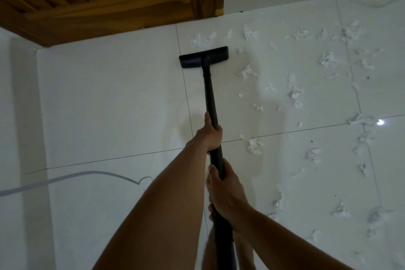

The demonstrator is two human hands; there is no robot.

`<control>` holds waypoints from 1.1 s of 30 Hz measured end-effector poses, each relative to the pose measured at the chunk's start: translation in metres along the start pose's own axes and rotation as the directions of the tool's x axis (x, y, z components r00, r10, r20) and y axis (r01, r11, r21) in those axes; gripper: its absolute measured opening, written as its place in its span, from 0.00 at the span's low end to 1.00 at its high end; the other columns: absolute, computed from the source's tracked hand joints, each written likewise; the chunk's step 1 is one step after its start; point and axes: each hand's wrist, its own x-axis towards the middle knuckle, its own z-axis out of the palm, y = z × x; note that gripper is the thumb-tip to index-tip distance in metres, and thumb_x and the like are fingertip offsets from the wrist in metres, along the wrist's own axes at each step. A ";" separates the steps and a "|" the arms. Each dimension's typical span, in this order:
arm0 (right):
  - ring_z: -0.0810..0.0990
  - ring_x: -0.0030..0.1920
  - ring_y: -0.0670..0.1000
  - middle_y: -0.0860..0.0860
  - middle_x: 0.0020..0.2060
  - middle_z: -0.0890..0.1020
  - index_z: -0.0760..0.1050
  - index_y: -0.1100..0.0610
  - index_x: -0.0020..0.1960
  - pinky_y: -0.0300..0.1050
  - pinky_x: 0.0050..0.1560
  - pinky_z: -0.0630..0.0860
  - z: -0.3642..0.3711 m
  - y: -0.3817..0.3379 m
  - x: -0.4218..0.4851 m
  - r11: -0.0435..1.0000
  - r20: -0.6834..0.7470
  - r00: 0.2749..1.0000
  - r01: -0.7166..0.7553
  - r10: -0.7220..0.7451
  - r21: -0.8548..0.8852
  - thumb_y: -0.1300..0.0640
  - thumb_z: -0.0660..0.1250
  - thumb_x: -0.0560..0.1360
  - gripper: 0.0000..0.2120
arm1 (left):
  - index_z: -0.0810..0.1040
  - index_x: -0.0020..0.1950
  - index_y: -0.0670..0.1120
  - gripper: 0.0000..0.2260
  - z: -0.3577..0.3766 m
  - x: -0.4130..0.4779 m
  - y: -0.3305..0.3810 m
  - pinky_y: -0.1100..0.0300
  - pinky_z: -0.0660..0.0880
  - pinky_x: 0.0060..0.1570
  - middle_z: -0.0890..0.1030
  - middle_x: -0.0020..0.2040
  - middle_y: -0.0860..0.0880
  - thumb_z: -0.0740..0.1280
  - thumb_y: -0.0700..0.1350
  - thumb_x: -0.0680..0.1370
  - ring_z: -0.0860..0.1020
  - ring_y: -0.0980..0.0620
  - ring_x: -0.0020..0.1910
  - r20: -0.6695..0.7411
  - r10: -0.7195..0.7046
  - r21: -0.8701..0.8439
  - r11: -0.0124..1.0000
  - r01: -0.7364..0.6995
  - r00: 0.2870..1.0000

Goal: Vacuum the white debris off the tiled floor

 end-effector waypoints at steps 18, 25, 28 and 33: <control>0.80 0.28 0.54 0.62 0.52 0.78 0.67 0.35 0.64 0.44 0.26 0.79 0.015 -0.012 0.031 1.000 -0.011 1.000 0.004 -0.004 -0.015 0.39 0.58 0.79 0.14 | 0.32 0.82 0.57 0.31 -0.024 0.024 0.007 0.54 0.75 0.46 0.76 0.70 0.39 0.50 0.55 0.87 0.79 0.45 0.49 -0.012 0.021 0.005 1.000 -0.021 1.000; 0.82 0.27 0.54 0.61 0.47 0.79 0.64 0.33 0.66 0.45 0.25 0.80 0.021 -0.022 0.040 0.997 -0.022 1.000 0.021 -0.022 -0.077 0.37 0.57 0.80 0.15 | 0.32 0.82 0.58 0.31 -0.035 0.038 0.008 0.52 0.76 0.46 0.77 0.69 0.39 0.51 0.55 0.87 0.78 0.45 0.47 -0.025 0.025 0.012 1.000 -0.025 0.999; 0.82 0.26 0.53 0.59 0.41 0.80 0.64 0.34 0.66 0.46 0.26 0.81 0.021 -0.030 0.044 0.995 -0.013 0.999 0.033 -0.034 -0.098 0.38 0.56 0.80 0.15 | 0.32 0.82 0.58 0.32 -0.040 0.044 0.010 0.51 0.77 0.48 0.77 0.69 0.38 0.51 0.55 0.87 0.78 0.45 0.47 -0.030 0.027 0.012 1.000 -0.027 0.999; 0.82 0.25 0.53 0.54 0.32 0.80 0.63 0.34 0.65 0.51 0.29 0.84 0.021 -0.040 0.049 0.990 -0.005 0.999 0.050 -0.052 -0.132 0.39 0.56 0.81 0.13 | 0.32 0.82 0.58 0.31 -0.047 0.052 0.016 0.53 0.75 0.46 0.76 0.70 0.39 0.51 0.55 0.87 0.78 0.44 0.49 -0.039 0.031 0.009 0.999 -0.031 0.999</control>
